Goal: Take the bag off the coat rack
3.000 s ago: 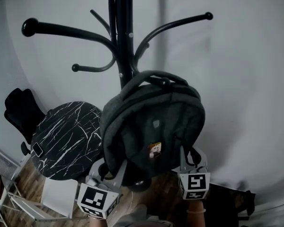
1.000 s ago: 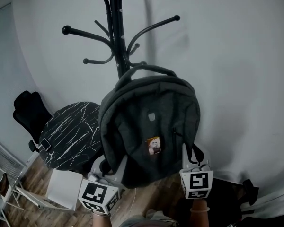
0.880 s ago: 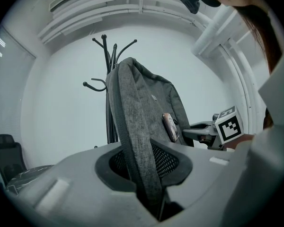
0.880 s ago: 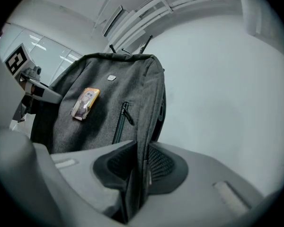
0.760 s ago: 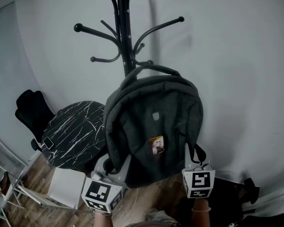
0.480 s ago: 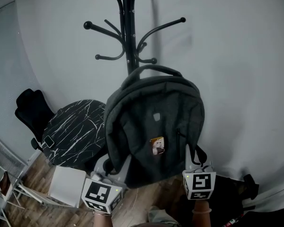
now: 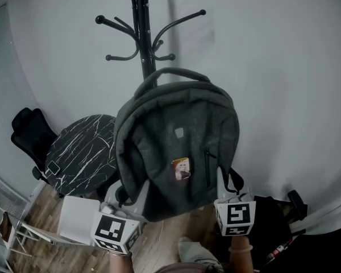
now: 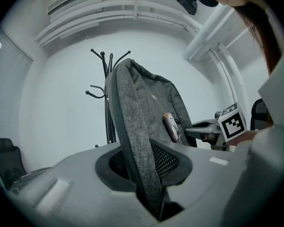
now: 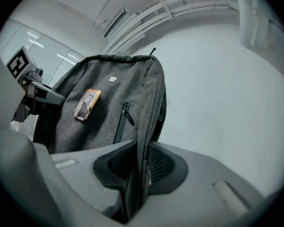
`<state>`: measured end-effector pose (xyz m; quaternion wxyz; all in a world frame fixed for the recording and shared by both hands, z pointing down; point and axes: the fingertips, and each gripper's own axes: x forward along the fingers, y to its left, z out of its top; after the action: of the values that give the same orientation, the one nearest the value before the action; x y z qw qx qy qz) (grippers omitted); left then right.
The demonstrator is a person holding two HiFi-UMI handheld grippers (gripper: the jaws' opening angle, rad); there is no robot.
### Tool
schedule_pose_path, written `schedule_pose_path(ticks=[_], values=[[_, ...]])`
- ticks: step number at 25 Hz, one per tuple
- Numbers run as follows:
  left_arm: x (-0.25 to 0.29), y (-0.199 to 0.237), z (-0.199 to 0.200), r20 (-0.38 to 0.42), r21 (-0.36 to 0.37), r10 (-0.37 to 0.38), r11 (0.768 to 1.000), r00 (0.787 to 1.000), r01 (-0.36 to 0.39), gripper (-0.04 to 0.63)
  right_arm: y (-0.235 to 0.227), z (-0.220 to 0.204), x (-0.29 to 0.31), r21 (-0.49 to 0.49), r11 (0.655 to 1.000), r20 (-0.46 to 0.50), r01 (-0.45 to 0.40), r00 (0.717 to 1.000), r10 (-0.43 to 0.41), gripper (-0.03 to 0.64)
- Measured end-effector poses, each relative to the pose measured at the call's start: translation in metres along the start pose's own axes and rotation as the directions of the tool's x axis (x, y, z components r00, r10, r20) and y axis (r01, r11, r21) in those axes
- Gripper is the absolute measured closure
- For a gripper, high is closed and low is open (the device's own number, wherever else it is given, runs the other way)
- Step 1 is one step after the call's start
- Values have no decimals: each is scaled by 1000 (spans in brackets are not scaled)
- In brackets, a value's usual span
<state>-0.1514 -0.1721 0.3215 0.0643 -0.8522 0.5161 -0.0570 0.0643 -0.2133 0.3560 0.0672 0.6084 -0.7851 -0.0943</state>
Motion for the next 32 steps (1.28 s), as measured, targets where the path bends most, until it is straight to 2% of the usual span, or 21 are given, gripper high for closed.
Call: schedule_pose_path(ticks=[14,23,29,32], values=[[-2,-1,5,-8,0,-11,1000,1000,12,505,1,1,-8,9,1000,-15,3,1000,-3,551],[-75,-67,10,10,27,-38,999,999,38,505,3,-5,-113,19,999,-1,36,999,-36,551],[-85,-107,14,8,45,-32,998,999,32,505,-18,-16,-149,31,999,7,40,999,-40,551],[-87,-112,15,12,47,-38,998,999,38,505,-20,-16,-155,27,999,2,43,999,-43,551]])
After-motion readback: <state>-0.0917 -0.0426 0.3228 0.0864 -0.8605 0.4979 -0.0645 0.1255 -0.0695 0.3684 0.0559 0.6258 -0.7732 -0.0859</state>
